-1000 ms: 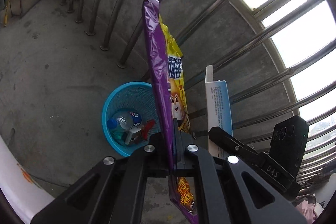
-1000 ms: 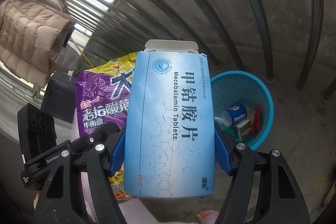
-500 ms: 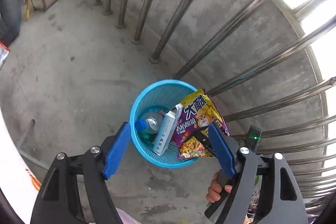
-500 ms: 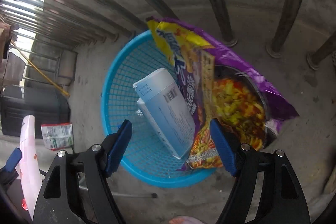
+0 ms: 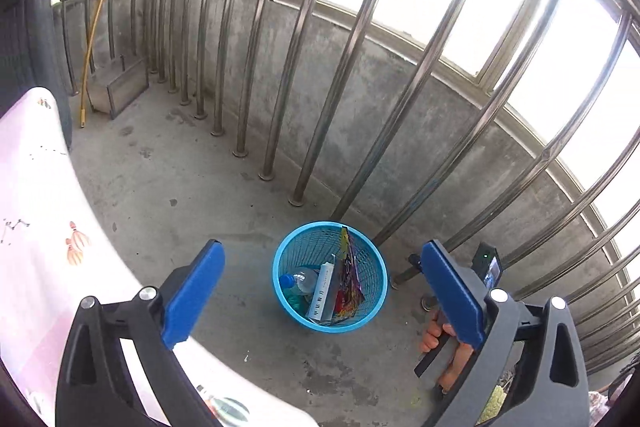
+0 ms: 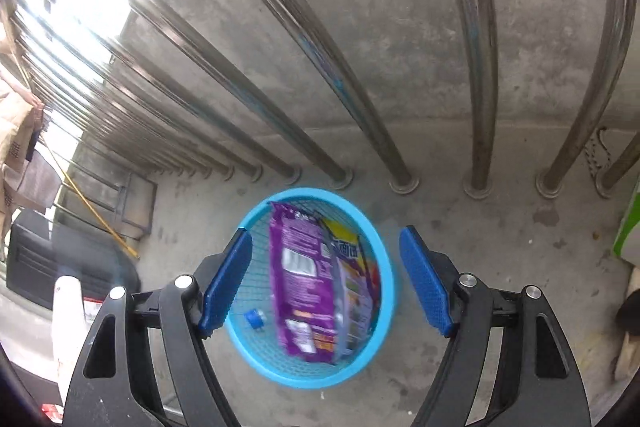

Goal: Collect trash

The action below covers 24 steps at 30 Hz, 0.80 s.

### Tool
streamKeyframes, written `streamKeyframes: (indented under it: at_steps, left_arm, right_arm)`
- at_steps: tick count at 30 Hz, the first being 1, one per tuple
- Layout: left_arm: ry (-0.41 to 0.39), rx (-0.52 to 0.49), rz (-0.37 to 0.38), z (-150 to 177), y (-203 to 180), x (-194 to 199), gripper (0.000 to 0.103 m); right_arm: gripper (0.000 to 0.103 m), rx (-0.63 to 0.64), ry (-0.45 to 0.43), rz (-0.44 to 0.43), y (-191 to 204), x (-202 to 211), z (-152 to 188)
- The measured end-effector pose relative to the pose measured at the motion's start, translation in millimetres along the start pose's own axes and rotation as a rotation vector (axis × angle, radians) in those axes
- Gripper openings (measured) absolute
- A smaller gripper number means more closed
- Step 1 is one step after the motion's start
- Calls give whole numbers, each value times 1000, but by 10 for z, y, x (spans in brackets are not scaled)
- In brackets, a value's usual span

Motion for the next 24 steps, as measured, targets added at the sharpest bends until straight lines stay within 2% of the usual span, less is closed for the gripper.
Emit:
streamKeyframes:
  at_steps: [3, 7, 12, 15, 16, 17, 18, 19, 20, 22, 24]
  left_arm:
    - [-45, 15, -34, 124, 213, 355, 97]
    - [-89, 40, -99, 353, 574, 762, 97]
    - [-101, 130, -195, 767, 1144, 1214, 97]
    - [-116, 201, -271, 1074, 1531, 1501, 97]
    - [-117, 229, -311, 1180, 1651, 1585, 97]
    - [-118, 258, -350, 1283, 1773, 1667, 97]
    - [-119, 294, -389, 1401, 1905, 1757, 97]
    - [-119, 326, -423, 1517, 2034, 1843, 97]
    - [-122, 359, -455, 1629, 2152, 1929, 97]
    - [-135, 428, -507, 1847, 2357, 2090, 97]
    - [-138, 486, -546, 2026, 2539, 2223, 97]
  right_arm:
    - [70, 50, 80, 16, 38, -67, 144]
    - [69, 119, 97, -22, 278, -38, 262]
    - [69, 237, 137, -47, 648, -196, 279]
    - [64, 336, 203, 29, 775, -392, 323]
    - [53, 364, 239, 76, 768, -466, 353]
    - [37, 374, 269, 123, 745, -517, 375]
    - [27, 364, 296, 154, 692, -568, 391]
    - [6, 341, 317, 176, 617, -614, 406]
    - [0, 317, 326, 197, 552, -625, 416]
    - [0, 294, 321, 220, 427, -624, 445]
    - [0, 237, 337, 208, 298, -672, 522]
Point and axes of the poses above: each gripper's, at about its wrist camera, not at the fingertips, and x roughly against the way its jaws point, y to its left, z to its underside, the point moved 7 cm from there along -x, roughly the way its jaws point, and after that the axes turned 11 degrees about -z, right-handed, at the moved point
